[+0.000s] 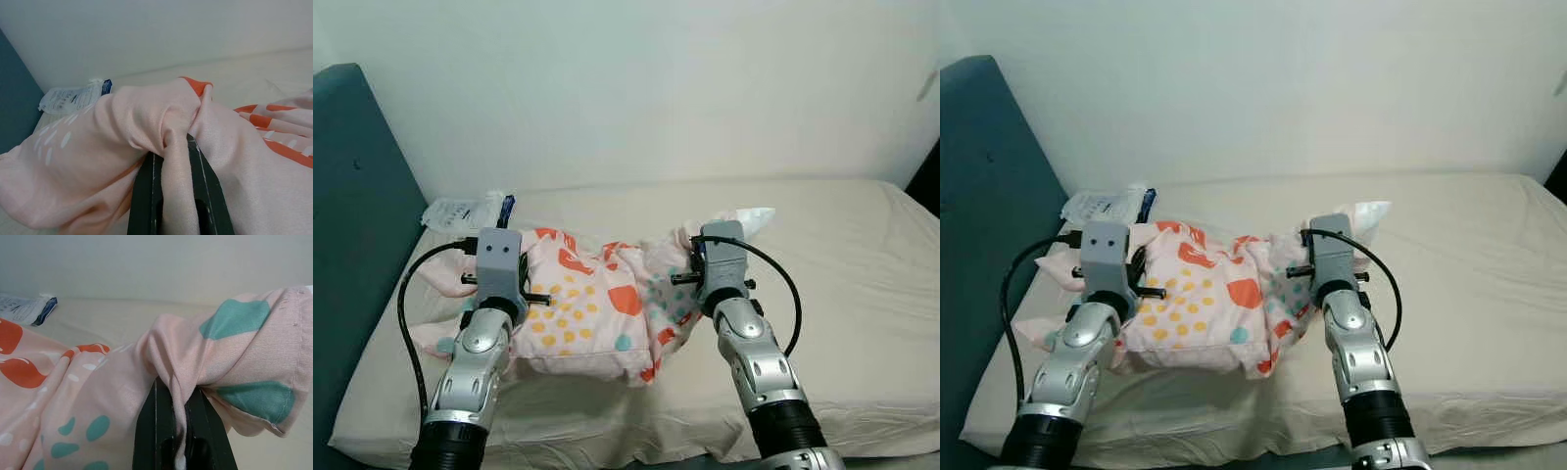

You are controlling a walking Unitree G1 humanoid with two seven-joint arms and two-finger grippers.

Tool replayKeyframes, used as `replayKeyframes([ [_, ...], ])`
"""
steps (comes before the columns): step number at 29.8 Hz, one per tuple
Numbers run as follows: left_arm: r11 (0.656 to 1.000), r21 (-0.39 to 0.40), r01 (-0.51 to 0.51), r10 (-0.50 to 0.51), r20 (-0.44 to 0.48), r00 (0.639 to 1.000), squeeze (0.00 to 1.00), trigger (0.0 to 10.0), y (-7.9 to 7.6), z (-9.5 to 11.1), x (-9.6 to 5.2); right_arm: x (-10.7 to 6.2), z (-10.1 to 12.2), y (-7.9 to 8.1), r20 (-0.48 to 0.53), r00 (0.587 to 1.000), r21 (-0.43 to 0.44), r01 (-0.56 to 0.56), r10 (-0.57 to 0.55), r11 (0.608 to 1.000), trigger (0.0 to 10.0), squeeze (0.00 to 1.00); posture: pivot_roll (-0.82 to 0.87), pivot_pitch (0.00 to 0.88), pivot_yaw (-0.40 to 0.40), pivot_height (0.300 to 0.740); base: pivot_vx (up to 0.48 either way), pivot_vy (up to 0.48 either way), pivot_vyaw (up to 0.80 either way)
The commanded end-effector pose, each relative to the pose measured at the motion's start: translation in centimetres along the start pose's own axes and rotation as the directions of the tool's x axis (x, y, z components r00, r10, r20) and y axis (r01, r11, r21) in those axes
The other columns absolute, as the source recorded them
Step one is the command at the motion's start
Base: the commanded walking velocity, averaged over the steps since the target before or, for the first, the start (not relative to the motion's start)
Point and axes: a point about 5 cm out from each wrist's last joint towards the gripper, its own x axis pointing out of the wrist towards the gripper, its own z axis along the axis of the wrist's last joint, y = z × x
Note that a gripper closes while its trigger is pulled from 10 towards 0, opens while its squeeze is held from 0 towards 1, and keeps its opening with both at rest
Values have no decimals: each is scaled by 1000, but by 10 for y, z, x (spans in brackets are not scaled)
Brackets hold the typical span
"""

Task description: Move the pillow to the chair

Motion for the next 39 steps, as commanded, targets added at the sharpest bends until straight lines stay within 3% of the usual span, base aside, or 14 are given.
replayKeyframes([
  [1, 1000, 21, 20, -22, 59, 998, 0, 10000, -3, 11, 3, 2, 13, 7, 70, 997, 13, -27, 26, 1000, 10000, 0, 30, 0, 24, 710, 0, 0, 0],
  [7, 1000, 22, 19, -20, 63, 998, 0, 10000, -3, 12, 3, 2, 12, 8, 72, 997, 31, -37, 35, 999, 10000, 0, 31, 0, 25, 710, 0, 0, -225],
  [39, 1000, 18, 7, -9, 71, 997, 0, 10000, -4, 13, 9, 6, 17, 7, 82, 995, 14, -61, 60, 998, 10000, 0, 17, 0, 9, 710, 0, 0, -800],
])
